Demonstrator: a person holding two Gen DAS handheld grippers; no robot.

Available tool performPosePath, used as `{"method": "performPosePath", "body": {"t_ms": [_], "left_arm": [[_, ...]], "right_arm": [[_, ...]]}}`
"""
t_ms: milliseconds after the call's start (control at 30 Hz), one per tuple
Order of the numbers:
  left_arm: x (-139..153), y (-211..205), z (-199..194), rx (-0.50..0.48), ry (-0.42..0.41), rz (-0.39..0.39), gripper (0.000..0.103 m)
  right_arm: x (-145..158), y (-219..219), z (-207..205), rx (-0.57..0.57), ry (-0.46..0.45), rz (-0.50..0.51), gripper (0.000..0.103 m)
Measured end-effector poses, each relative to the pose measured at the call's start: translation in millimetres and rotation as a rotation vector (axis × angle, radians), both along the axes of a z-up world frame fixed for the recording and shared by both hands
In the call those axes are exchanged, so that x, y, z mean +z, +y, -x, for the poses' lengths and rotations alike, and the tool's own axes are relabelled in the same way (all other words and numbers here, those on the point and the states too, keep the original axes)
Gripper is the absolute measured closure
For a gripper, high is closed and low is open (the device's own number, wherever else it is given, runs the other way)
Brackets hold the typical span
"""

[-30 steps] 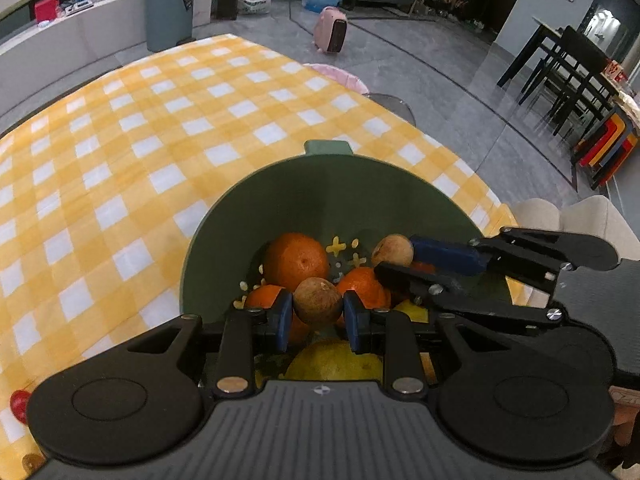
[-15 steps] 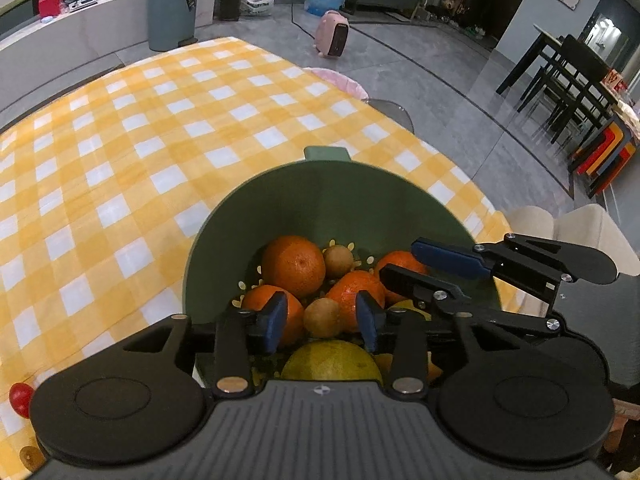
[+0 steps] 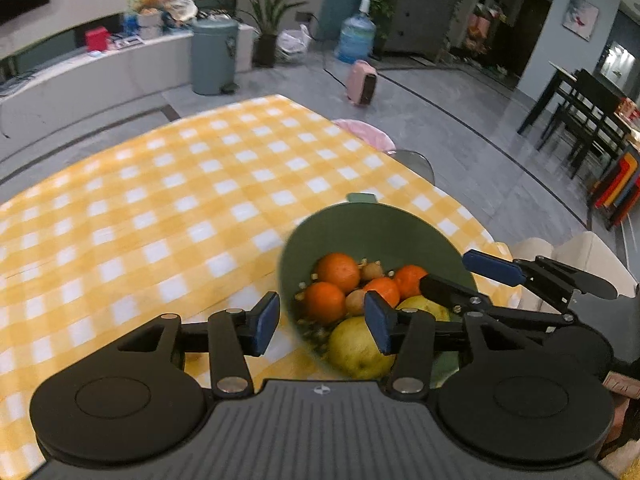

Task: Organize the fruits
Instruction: 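Move both grippers back toward the remaining brown fruits on the tablecloth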

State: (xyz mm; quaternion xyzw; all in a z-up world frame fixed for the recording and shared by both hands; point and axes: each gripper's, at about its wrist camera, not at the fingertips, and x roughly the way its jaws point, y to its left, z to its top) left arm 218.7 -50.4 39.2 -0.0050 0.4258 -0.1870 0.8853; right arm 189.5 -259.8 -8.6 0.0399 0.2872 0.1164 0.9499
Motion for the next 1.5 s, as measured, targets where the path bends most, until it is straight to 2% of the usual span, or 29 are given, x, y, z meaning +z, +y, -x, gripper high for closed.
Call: {"method": "performPosePath", "body": {"t_ms": [100,300,600,733,867,967,1033,1200,1300,1500], "left_arm": [[7,13,19,0.027,-0.048,-0.038,0.046],[9,47,54,0.084,-0.127,-0.091,0.046],[-10,101,85,0.164,-0.132,-0.054,0.046],[-23,117,91,0.188,-0.106,-0.043,0.046],[-36,126,95,0.197,-0.089,-0.037,0.046],[-43,133,95,0.216,-0.083,-0.018,0.049],[-49,138,92,0.228,-0.080,-0.008,0.052],[-61,142,85,0.246,-0.077,0.000,0.056],[-69,141,78,0.241,-0.072,-0.023,0.059],[-85,147,62,0.234,-0.043,0.000,0.061]], "right_arm": [[7,10,14,-0.001,-0.009,-0.045,0.041],[14,43,40,0.059,-0.047,-0.068,0.041],[3,101,65,0.207,-0.025,-0.028,0.041],[-4,121,70,0.259,-0.006,-0.006,0.044],[-12,138,68,0.297,0.017,0.021,0.051],[-16,147,63,0.309,0.032,0.033,0.053],[-20,153,60,0.314,0.040,0.043,0.058],[-31,165,45,0.314,0.067,0.060,0.059],[-37,171,35,0.315,0.079,0.076,0.064],[-52,181,10,0.321,0.101,0.115,0.066]]}}
